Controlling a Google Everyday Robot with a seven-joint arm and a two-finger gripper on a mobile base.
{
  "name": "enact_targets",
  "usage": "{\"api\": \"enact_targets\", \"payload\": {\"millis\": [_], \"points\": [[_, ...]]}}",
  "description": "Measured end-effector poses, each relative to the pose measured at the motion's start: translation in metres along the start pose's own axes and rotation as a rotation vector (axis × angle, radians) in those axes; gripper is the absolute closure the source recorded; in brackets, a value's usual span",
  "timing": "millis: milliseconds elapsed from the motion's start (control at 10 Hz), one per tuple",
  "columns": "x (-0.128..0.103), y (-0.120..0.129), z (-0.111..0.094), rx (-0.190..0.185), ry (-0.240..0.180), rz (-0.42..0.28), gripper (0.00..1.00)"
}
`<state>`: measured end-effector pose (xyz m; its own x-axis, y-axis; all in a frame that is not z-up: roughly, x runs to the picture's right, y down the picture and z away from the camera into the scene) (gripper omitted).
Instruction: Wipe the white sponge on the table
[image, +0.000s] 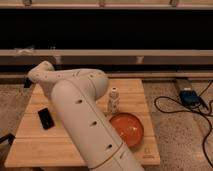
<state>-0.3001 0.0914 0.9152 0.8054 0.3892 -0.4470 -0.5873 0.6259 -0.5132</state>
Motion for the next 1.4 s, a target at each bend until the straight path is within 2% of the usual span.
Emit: {"api": "enact_targets", "payload": {"millis": [200, 500, 600, 1000, 1200, 1400], "points": [[-0.014, 0.0, -0.002, 0.005, -0.01, -0.019, 0.5], [-0.027, -0.006, -0.008, 0.012, -0.033, -0.02, 0.24], [-0.029, -0.012, -0.012, 0.017, -0.04, -0.013, 0.2], [-0.028, -0.032, -0.019, 0.024, -0.06, 0.032, 0.2], [-0.027, -0.036, -0.023, 0.001, -0.097, 0.044, 0.2], [-0.023, -0.039, -0.034, -0.026, -0.154, 0.035, 0.2]]}}
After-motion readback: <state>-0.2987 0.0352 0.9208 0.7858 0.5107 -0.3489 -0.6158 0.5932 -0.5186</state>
